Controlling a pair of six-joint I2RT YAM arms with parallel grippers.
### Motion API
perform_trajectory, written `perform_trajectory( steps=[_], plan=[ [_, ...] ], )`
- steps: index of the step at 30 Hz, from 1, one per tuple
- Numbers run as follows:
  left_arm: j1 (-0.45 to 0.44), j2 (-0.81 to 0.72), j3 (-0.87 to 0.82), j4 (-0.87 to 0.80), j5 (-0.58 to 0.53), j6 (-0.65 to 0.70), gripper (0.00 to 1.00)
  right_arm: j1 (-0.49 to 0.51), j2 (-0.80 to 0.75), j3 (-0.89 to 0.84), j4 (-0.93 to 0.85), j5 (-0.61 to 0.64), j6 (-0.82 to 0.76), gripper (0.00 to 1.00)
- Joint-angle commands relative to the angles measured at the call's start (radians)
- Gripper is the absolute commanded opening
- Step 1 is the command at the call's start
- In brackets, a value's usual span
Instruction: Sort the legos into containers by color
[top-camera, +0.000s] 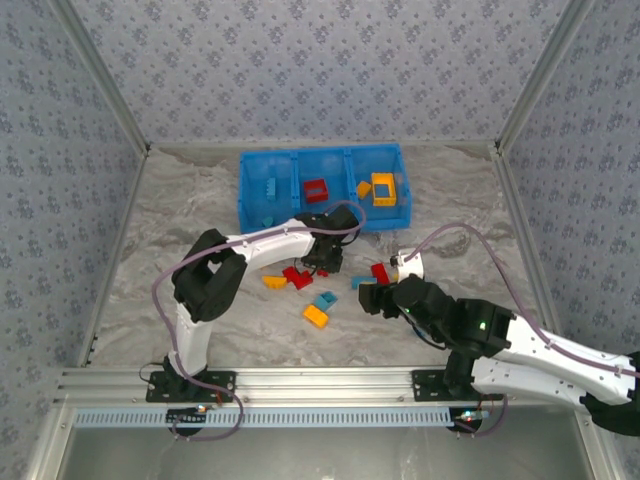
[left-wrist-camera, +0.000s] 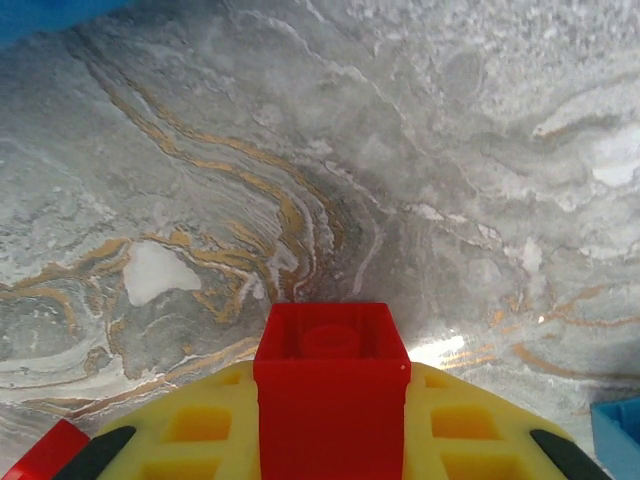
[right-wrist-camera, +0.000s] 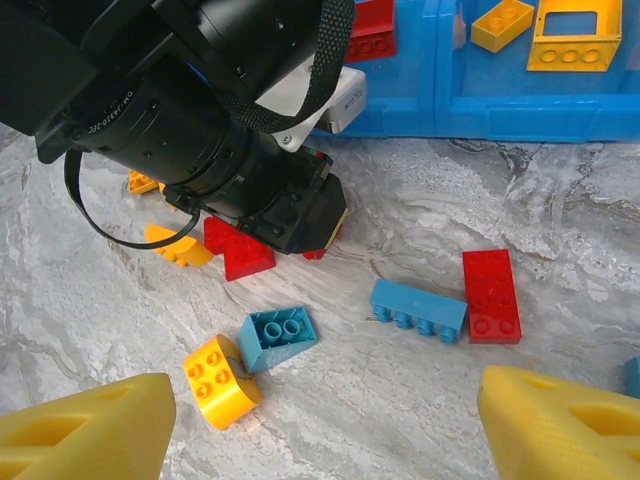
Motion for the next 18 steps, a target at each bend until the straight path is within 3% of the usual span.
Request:
perform_trajectory(
  steps=[1,9,15,18],
  plan=[
    [-0.005,-0.074,0.069,-0.03,-0.053,0.003,0.23,-0.018,0.015,0.013,-0.003,0.016,0.0,0.82],
    [0.12,-0.008,0.324,-0.018,0.012,0.036,0.23,-0.098,0.13,0.018,0.33,-0.039,-0.173,0.82],
    [0.215,0.185,0.583,0.06,0.058,0.037,0.23,-0.134,0.272,0.136,0.393,-0.028,-0.238,0.82],
    [0.264,0.298,0.729,0.074,0.131,0.009,0.24,-0.142,0.301,0.159,0.413,-0.041,-0.252,0.82]
  ],
)
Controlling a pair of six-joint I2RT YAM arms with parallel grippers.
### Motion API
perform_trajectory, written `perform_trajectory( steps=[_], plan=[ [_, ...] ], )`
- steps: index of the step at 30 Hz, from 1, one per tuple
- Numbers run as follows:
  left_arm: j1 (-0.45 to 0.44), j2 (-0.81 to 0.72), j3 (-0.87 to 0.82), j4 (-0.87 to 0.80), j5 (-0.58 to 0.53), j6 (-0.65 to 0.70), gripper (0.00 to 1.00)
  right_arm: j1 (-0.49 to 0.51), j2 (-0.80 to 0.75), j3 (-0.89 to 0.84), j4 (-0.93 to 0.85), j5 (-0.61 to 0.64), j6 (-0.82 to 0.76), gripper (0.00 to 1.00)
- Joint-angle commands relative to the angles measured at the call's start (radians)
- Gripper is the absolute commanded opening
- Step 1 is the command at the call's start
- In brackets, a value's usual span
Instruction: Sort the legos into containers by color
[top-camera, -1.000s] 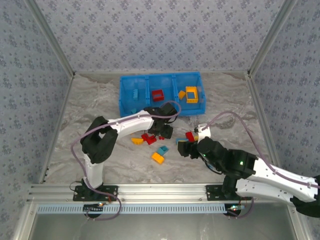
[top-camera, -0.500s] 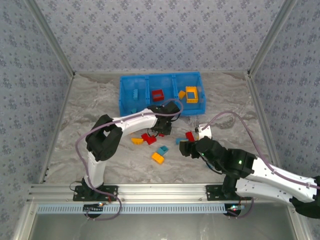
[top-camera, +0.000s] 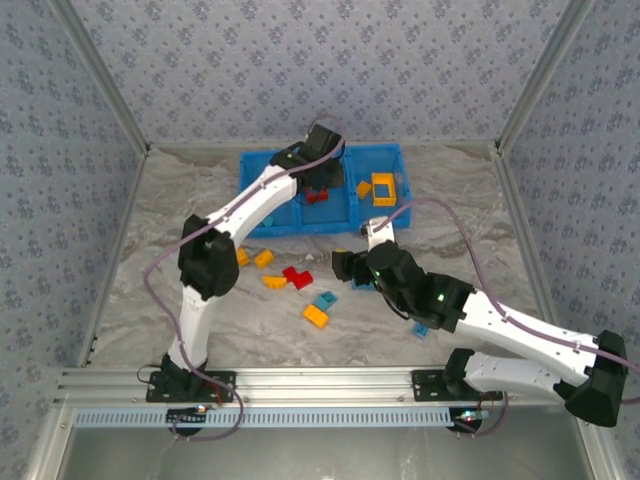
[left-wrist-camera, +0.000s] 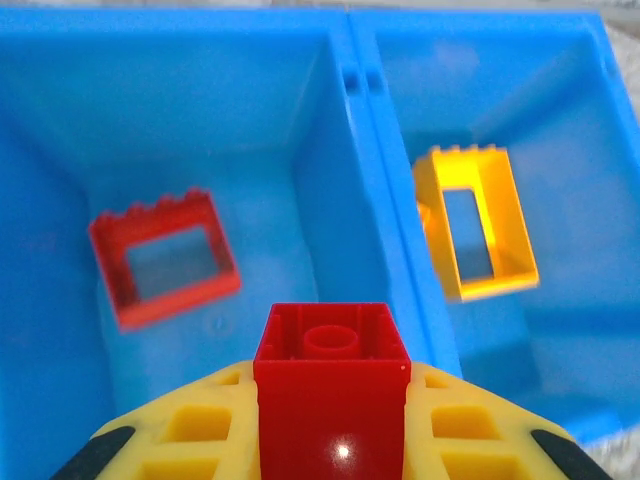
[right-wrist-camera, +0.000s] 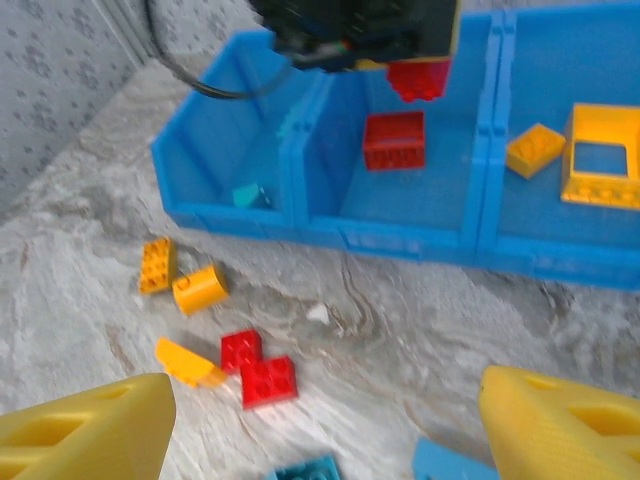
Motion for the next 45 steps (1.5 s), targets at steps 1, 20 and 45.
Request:
perform_trajectory(
  steps=[1,20,45],
  plan=[
    [0.039,0.13,0.135,0.015,0.091,-0.023,0.24,-0.009,0.018,0.05,0.062,-0.01,-0.045,0.82],
    [0.082,0.178,0.264,-0.05,0.178,-0.045,0.6,-0.025,0.004,0.022,0.034,-0.027,-0.004,0.82],
    [-0.046,-1.322,-1.169,-0.119,0.087,-0.108,0.62,0.162,0.362,0.118,-0.309,-0.29,-0.024,0.78]
  ],
)
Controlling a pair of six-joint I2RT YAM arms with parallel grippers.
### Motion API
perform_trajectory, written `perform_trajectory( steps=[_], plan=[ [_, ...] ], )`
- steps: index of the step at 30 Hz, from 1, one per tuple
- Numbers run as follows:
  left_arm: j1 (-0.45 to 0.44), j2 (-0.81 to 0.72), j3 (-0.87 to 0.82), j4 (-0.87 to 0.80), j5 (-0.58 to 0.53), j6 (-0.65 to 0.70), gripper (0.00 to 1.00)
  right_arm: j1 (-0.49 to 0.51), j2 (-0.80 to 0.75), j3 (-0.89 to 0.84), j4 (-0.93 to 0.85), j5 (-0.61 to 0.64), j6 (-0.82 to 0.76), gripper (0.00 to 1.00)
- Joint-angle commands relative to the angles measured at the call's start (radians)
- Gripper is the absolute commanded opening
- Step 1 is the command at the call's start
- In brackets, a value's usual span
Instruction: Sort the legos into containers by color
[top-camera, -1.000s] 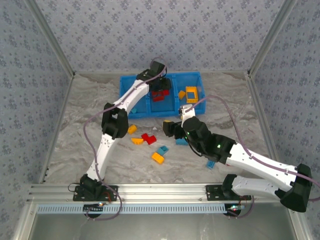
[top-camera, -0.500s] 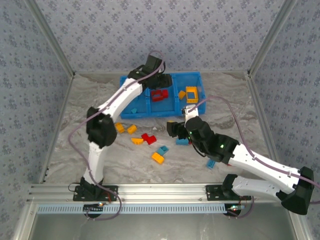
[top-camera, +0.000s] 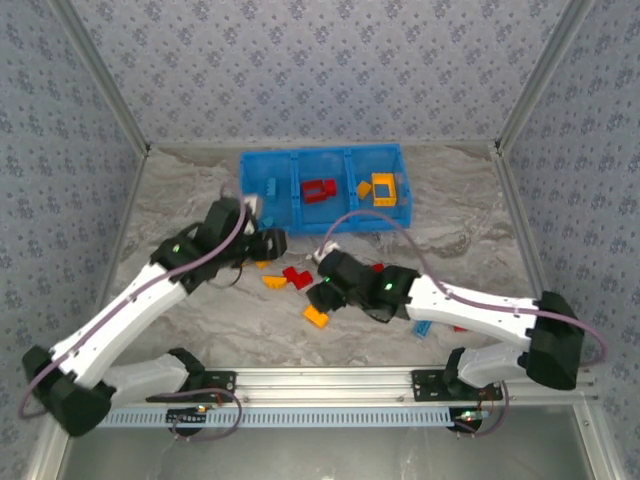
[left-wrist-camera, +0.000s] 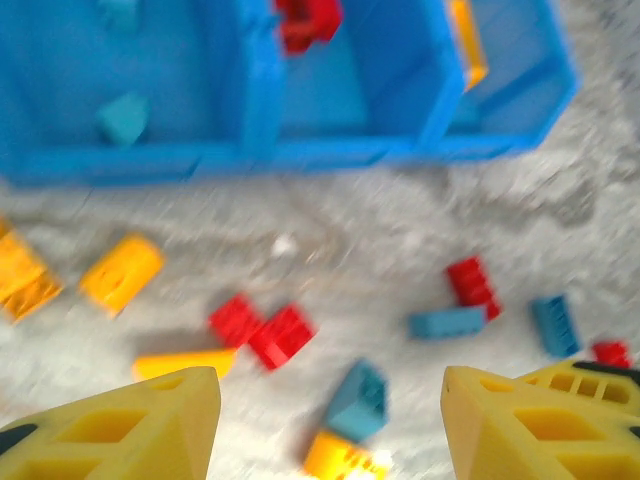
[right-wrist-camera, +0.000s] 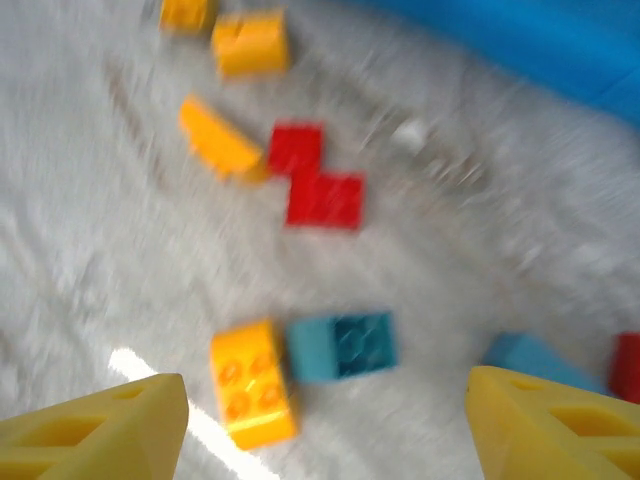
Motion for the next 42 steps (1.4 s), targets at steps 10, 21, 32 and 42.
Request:
perform_trajectory(
  steps=[10,21,32,42],
  plan=[
    [0.0,-0.472,-0.245,-0.16,0.319,-0.028,0.74,0.075,0.255,-0.003,-0.077,-0.147,0.147,0.83],
    [0.001,-0.447,-0.246,-0.115,0.333,-0.035,0.74,0.017,0.39,0.059,-0.031,-0.15,0.096,0.73],
    [0.002,-0.436,-0.261,-0.092,0.317,-0.024,0.74,0.013,0.433,0.119,-0.034,-0.171,0.084,0.39],
    [-0.001,-0.325,-0.216,0.05,0.396,-0.014,0.76,-0.064,0.047,0.084,-0.193,-0.117,0.143,0.31]
  ],
)
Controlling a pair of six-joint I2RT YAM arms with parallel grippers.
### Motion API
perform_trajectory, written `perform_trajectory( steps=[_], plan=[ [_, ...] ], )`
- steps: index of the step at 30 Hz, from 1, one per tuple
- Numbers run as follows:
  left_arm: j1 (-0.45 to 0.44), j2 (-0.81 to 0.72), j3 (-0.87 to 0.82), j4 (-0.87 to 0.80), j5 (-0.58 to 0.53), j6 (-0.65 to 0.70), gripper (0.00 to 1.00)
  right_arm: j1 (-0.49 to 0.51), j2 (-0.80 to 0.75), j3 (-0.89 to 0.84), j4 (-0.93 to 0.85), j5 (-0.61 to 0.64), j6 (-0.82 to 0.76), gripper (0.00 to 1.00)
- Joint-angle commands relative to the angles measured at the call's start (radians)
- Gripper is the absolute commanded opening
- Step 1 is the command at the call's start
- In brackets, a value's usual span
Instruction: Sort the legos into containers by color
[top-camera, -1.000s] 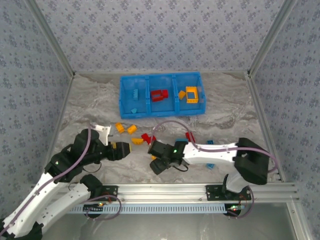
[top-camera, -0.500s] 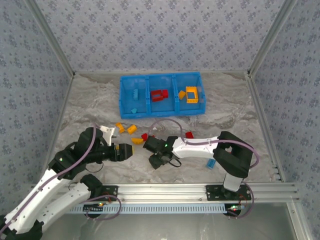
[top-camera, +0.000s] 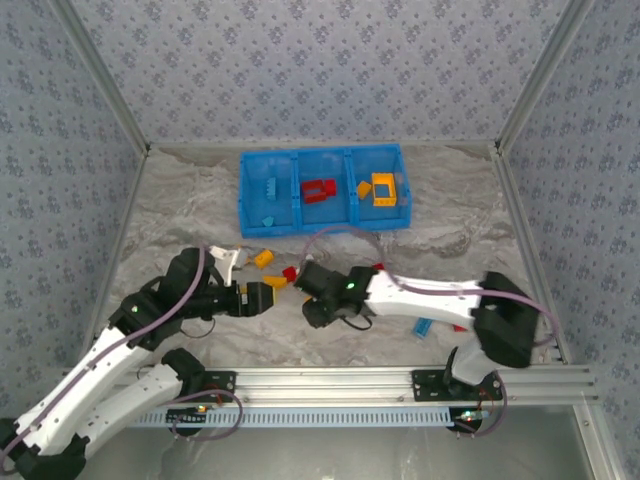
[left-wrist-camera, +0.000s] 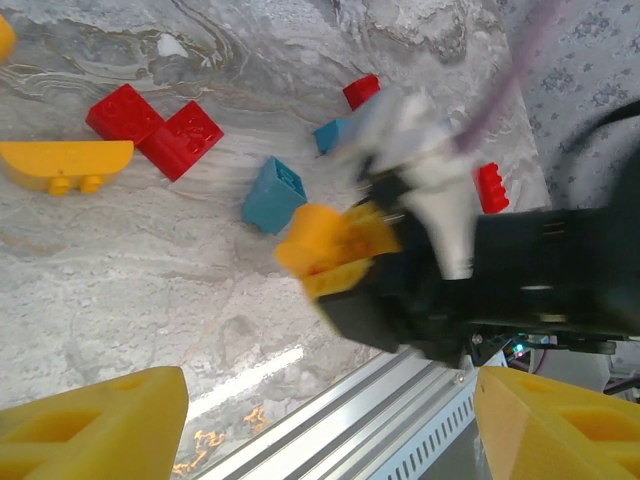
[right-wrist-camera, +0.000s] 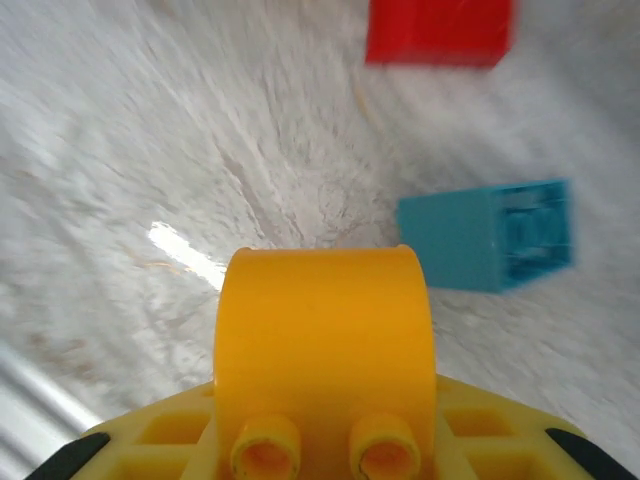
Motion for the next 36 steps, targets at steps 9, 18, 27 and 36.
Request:
perform_trajectory(
  steps=[9,18,27,36],
  plan=[
    [-0.102,0.233,0.115,0.269,-0.063,0.011,0.76,-0.647,-0.167,0.087,-0.059,-0.111,-0.109,0.3],
    [-0.382,0.412,0.261,0.32,-0.483,0.055,0.75,-0.851,0.281,0.43,-0.021,-0.31,-0.26,0.29],
    [-0.445,0.518,0.33,0.285,-0.567,0.075,0.73,-0.897,0.542,0.621,-0.096,-0.407,-0.276,0.31],
    [-0.448,0.524,0.295,0.234,-0.514,0.118,0.73,-0.898,0.627,0.695,-0.145,-0.413,-0.296,0.46]
  ],
)
